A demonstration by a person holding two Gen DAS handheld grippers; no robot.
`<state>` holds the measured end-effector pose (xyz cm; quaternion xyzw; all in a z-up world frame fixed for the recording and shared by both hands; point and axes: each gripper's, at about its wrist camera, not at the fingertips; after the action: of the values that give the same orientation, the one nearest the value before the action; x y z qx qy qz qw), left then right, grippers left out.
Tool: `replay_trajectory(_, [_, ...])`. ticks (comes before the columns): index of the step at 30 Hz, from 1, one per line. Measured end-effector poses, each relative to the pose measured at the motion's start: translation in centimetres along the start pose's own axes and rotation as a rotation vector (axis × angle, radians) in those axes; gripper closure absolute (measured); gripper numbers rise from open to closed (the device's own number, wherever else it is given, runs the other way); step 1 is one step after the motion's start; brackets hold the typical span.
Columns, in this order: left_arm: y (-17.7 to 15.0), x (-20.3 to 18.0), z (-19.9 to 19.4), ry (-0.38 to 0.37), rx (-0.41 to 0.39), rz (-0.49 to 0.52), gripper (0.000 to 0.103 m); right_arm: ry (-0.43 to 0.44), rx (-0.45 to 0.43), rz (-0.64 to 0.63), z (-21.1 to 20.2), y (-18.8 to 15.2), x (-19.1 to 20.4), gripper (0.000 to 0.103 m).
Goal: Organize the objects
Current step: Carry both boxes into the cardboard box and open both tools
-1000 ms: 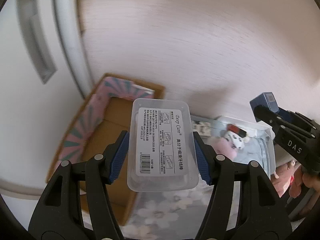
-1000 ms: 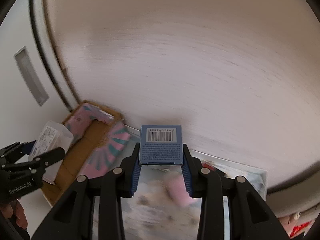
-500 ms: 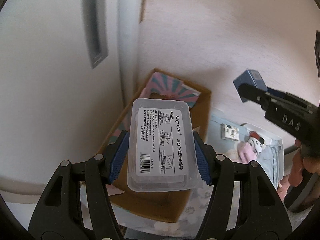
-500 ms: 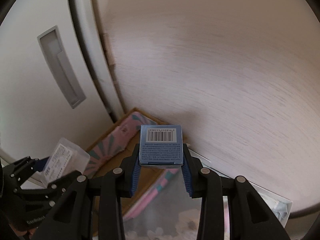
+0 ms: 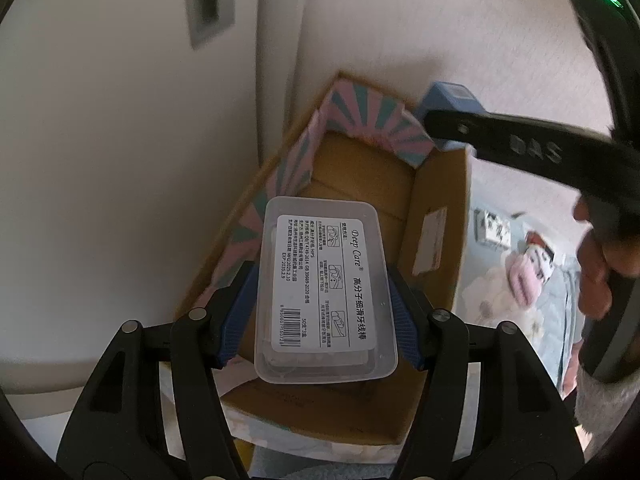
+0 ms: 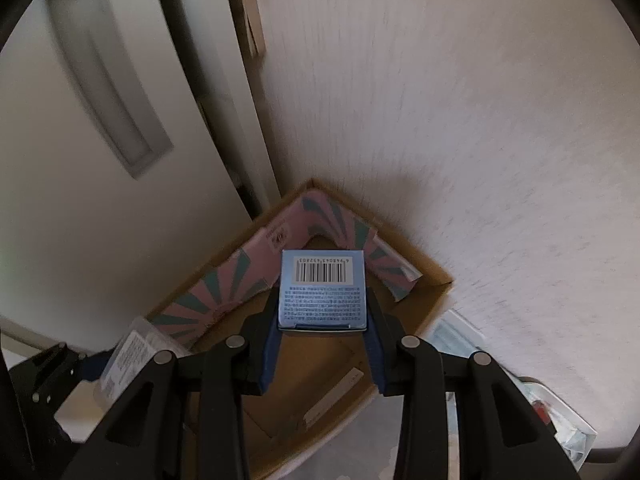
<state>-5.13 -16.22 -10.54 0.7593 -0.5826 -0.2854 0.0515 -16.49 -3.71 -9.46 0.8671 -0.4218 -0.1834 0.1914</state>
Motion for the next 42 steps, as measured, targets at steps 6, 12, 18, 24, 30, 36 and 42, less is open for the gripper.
replay_trajectory(6, [-0.5,0.6,4.4,0.016,0.073,0.018,0.044,0.023,0.102,-0.023,4.7,-0.2,0.7,0.069])
replay_trajectory(12, [-1.2,0.9,8.2,0.034,0.147,0.041,0.044,0.016,0.172,-0.052,8.2,-0.9,1.3,0.069])
replay_trajectory(18, [-2.0,1.4,10.2,0.032,0.201,0.040,0.044,0.019,0.215,-0.074,9.9,-1.7,1.5,0.069])
replay_trajectory(24, [-1.7,1.6,10.2,0.040,0.198,0.052,0.044,0.032,0.221,-0.101,10.1,-2.3,1.7,0.069])
replay_trajectory(30, [-1.1,1.0,8.8,-0.030,0.160,0.057,0.000,0.037,0.245,-0.117,9.8,-2.5,1.5,0.038])
replay_trajectory(36, [-1.2,0.2,8.9,0.005,0.155,0.104,0.000,0.087,0.212,-0.119,8.5,-2.7,1.5,0.001])
replay_trajectory(42, [-1.4,0.4,8.9,0.002,0.139,0.099,0.000,0.086,0.197,-0.115,7.5,-3.1,0.5,0.001])
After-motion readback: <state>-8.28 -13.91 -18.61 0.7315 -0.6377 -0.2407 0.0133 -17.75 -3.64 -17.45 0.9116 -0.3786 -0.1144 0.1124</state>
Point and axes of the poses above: each gripper's, at about its wrist camera, not at the fingertips, and z roughly the way its jaws point, x to its left, y to its top, and after that the axes turned 14 degrees about -y, right-handed
